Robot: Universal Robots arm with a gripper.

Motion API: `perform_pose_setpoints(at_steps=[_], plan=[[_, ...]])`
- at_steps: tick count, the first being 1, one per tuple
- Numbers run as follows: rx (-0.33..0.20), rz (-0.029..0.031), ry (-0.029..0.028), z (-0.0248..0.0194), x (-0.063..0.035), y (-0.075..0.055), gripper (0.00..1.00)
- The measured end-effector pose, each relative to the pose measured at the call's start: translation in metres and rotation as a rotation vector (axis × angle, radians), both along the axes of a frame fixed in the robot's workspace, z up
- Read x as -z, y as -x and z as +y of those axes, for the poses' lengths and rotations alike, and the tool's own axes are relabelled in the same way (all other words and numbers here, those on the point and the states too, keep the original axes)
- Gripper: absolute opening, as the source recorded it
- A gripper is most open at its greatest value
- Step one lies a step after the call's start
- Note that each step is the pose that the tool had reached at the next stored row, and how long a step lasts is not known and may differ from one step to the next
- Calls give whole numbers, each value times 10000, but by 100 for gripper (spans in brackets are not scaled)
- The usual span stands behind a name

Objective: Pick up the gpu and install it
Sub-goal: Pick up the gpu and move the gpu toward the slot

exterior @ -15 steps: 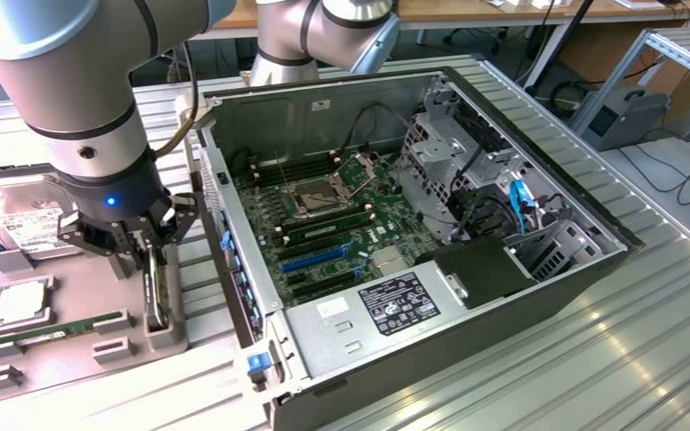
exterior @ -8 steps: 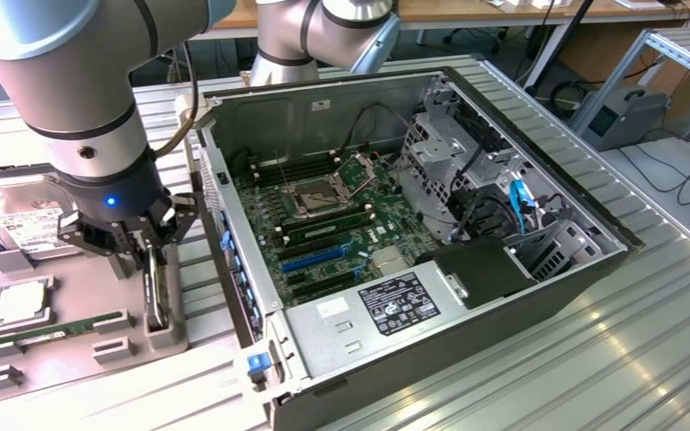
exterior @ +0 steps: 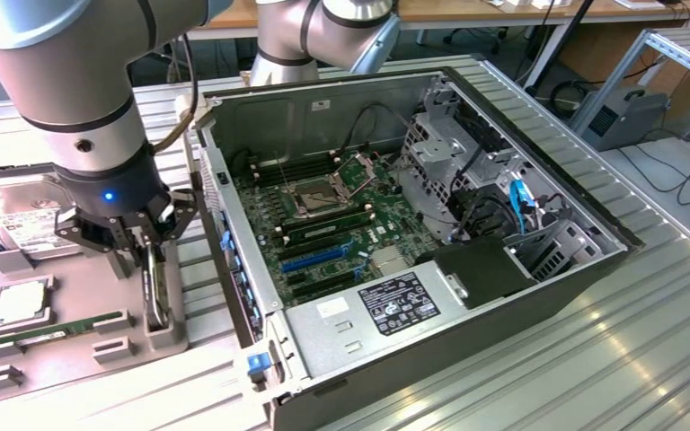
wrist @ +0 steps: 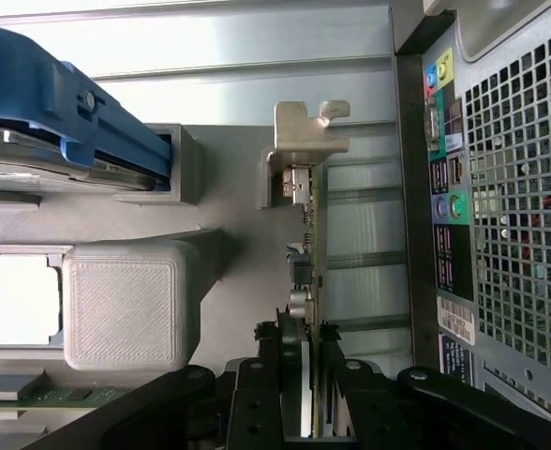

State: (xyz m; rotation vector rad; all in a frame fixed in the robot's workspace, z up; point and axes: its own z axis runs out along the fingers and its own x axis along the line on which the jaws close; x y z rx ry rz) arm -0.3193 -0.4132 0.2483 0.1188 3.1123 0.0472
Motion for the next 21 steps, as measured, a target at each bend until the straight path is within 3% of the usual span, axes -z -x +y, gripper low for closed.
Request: perform_pose_setpoints(at_steps=[21], plan=[[0,0,0,0,-148,-3,27]])
